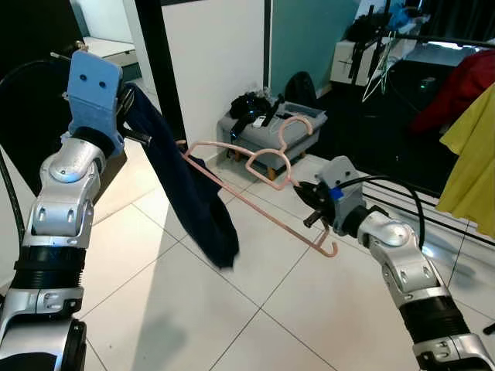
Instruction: Hang hanger
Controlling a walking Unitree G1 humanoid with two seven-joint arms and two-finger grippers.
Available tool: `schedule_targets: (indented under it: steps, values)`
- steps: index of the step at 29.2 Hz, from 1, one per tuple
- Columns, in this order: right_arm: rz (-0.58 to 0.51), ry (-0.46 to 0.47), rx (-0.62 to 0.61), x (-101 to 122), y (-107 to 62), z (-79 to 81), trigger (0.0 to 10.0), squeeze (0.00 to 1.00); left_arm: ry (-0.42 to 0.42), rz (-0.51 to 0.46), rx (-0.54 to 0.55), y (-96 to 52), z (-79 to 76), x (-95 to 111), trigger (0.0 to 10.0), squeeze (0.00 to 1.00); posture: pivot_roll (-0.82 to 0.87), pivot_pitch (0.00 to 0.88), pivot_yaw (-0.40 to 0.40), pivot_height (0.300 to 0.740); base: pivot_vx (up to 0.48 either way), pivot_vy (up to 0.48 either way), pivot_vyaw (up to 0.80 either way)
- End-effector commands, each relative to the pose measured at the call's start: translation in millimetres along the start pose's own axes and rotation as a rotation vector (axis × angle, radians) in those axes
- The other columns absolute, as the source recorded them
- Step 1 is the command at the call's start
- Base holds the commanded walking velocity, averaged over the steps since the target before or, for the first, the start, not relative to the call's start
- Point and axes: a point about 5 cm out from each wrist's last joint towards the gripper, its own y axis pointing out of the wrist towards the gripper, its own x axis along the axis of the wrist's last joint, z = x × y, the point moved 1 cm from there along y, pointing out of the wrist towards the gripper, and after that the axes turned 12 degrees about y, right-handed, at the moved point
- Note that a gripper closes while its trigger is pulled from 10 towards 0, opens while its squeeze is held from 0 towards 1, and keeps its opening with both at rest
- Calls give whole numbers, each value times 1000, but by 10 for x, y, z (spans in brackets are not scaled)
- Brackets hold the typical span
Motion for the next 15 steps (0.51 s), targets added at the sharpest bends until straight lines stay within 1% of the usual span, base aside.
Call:
schedule_targets:
  steps: [1, 2, 3, 5, 6, 7, 8, 9, 10, 11, 12, 13, 14, 15]
  values:
    - [-13, -64, -22, 108, -4, -36, 10000, 0, 1, 44, -30, -17, -82, -34, 10000, 0, -60, 0, 68, 740, 0, 0, 0]
    - [-13, -64, -22, 108, -4, -36, 10000, 0, 1, 44, -30, -17, -82, -34, 10000, 0, -60, 0, 68, 740, 0, 0, 0]
    - [-17, -83, -42, 158, -23, -86, 10000, 0, -3, 141, -66, -38, -171, -170, 10000, 0, -60, 0, 69, 740, 0, 0, 0]
    - [-17, -83, -42, 158, -23, -86, 10000, 0, -3, 141, -66, -38, -171, -170, 10000, 0, -60, 0, 69, 740, 0, 0, 0]
    - [-18, -103, -55, 201, -38, -113, 10000, 0, -18, 296, -89, -110, -255, -415, 10000, 0, -60, 0, 72, 740, 0, 0, 0]
    - [-15, -128, -58, 227, -48, -119, 10000, 0, -49, 479, -84, -254, -310, -717, 10000, 0, -66, 0, 78, 740, 0, 0, 0]
    - [-15, -128, -58, 227, -48, -119, 10000, 0, -49, 479, -84, -254, -310, -717, 10000, 0, -66, 0, 78, 740, 0, 0, 0]
    - [-7, -153, -60, 233, -57, -121, 10000, 0, -93, 600, -68, -406, -345, -931, 10000, 0, -67, 0, 80, 740, 0, 0, 0]
    - [-1, -181, -67, 235, -70, -127, 10000, 0, -140, 683, -47, -566, -375, -1092, 10000, 0, -67, 0, 80, 740, 0, 0, 0]
    - [-1, -181, -67, 235, -70, -127, 10000, 0, -140, 683, -47, -566, -375, -1092, 10000, 0, -67, 0, 80, 740, 0, 0, 0]
    - [-5, -202, -72, 252, -75, -131, 10000, 0, -184, 718, -27, -676, -394, -1164, 10000, 0, -58, 0, 69, 740, 0, 0, 0]
    - [-5, -202, -72, 252, -75, -131, 10000, 0, -184, 718, -27, -676, -394, -1164, 10000, 0, -58, 0, 69, 740, 0, 0, 0]
    - [-20, -220, -70, 296, -70, -121, 10000, 0, -202, 742, -11, -767, -403, -1211, 10000, 0, -58, 0, 69, 740, 0, 0, 0]
    - [-20, -220, -70, 296, -70, -121, 10000, 0, -202, 742, -11, -767, -403, -1211, 10000, 0, -58, 0, 69, 740, 0, 0, 0]
